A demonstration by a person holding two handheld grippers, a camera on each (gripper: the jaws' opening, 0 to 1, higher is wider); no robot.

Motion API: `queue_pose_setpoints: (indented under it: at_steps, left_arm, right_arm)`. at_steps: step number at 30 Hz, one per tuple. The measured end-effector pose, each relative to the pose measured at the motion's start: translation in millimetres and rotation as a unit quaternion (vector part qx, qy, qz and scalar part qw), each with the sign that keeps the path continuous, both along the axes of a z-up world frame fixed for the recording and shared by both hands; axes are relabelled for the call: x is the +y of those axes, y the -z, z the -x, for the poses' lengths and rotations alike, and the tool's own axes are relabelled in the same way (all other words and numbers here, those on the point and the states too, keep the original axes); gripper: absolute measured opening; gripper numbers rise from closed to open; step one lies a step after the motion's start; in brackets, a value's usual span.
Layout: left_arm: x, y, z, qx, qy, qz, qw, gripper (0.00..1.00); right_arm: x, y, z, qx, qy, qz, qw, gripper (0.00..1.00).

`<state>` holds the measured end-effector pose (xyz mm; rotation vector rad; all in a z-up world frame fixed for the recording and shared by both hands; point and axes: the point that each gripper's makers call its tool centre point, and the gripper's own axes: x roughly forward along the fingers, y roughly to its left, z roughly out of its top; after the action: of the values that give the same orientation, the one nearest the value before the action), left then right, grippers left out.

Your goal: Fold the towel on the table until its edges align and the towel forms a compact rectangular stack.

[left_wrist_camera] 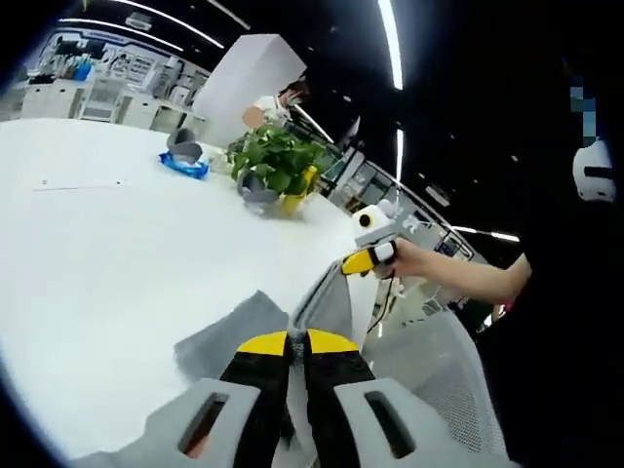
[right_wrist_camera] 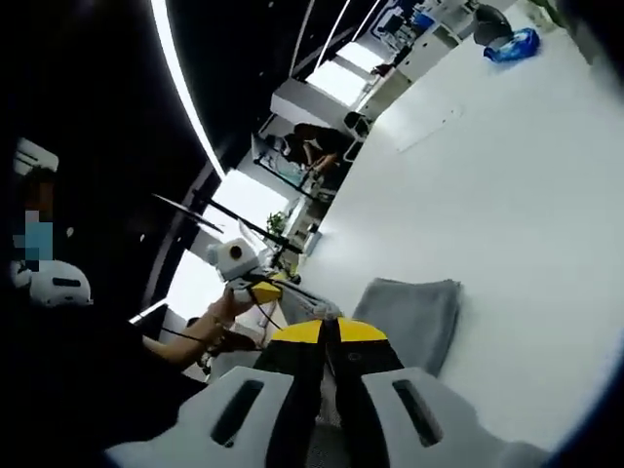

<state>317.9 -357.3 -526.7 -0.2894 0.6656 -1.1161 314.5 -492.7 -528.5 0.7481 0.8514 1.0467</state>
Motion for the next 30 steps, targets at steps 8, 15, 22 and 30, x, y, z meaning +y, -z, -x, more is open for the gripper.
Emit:
queue_pose_setpoints:
  at_steps: [8, 15, 22, 30]
  left_arm:
    - [2, 30.3, -22.2, 0.019, -0.026, -0.02, 0.9993, 0.05]
    - [5, 51.4, -34.7, 0.037, -0.055, -0.026, 0.9975, 0.05]
    - [8, 76.7, -41.7, 0.059, -0.08, -0.042, 0.9942, 0.05]
    - [10, 92.3, -52.5, 0.013, -0.109, -0.082, 0.9907, 0.05]
  right_arm:
    - [-1, 29.8, -21, 0.034, 0.034, 0.018, 0.9987, 0.0]
    - [-4, 47.2, -38, 0.054, 0.078, 0.003, 0.9955, 0.0]
    - [-1, 68.4, -44, 0.062, 0.108, 0.015, 0.9921, 0.0]
    - [-4, 85.6, -49, 0.04, 0.133, 0.045, 0.9892, 0.0]
